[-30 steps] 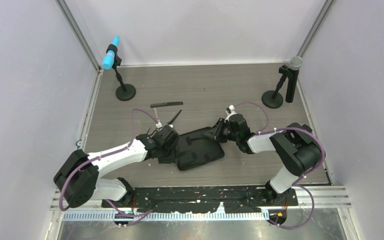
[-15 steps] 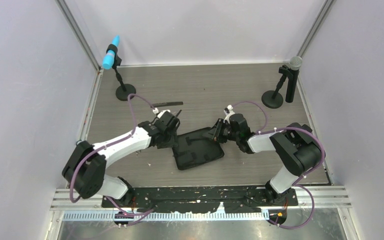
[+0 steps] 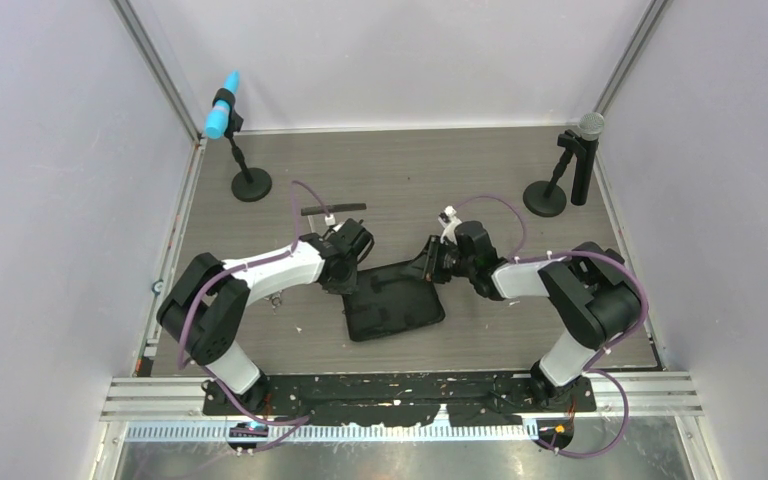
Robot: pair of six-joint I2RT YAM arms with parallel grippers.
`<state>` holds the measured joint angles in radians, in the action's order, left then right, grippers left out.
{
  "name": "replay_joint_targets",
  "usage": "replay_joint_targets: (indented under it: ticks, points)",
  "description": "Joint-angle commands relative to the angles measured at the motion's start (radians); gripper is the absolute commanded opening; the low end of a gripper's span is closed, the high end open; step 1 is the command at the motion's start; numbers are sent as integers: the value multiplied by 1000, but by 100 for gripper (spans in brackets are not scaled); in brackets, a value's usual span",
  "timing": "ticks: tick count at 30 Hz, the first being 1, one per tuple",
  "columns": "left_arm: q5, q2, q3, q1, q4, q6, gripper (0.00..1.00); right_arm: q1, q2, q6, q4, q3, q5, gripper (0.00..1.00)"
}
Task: Sort the hair-cutting tools
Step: Place the haircut tool in the hairdressing tool bag.
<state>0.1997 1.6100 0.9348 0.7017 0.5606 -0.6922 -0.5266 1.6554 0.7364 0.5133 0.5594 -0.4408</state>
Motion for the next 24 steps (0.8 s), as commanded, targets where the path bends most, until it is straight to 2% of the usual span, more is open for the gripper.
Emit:
replay_joint_targets:
  ticks: [1, 5, 10, 18, 21, 24]
  points:
    - [-8, -21, 9, -4, -11, 83, 6, -23, 42, -186, -283, 34, -53, 6]
    - [-16, -27, 3, -3, -10, 79, 6, -22, 60, -234, -346, 101, -21, 12]
    - [-36, -24, -2, -3, -11, 44, 6, -23, 57, -267, -384, 141, 48, 29]
    - [-39, -24, -14, -3, -16, 28, 5, -20, -93, -365, -501, 135, 237, 46]
    - [-42, -25, -16, -3, -18, 25, 5, -21, -158, -392, -562, 135, 265, 55]
    - [-43, -32, -21, -4, -20, 22, 5, -21, -221, -405, -613, 139, 299, 59]
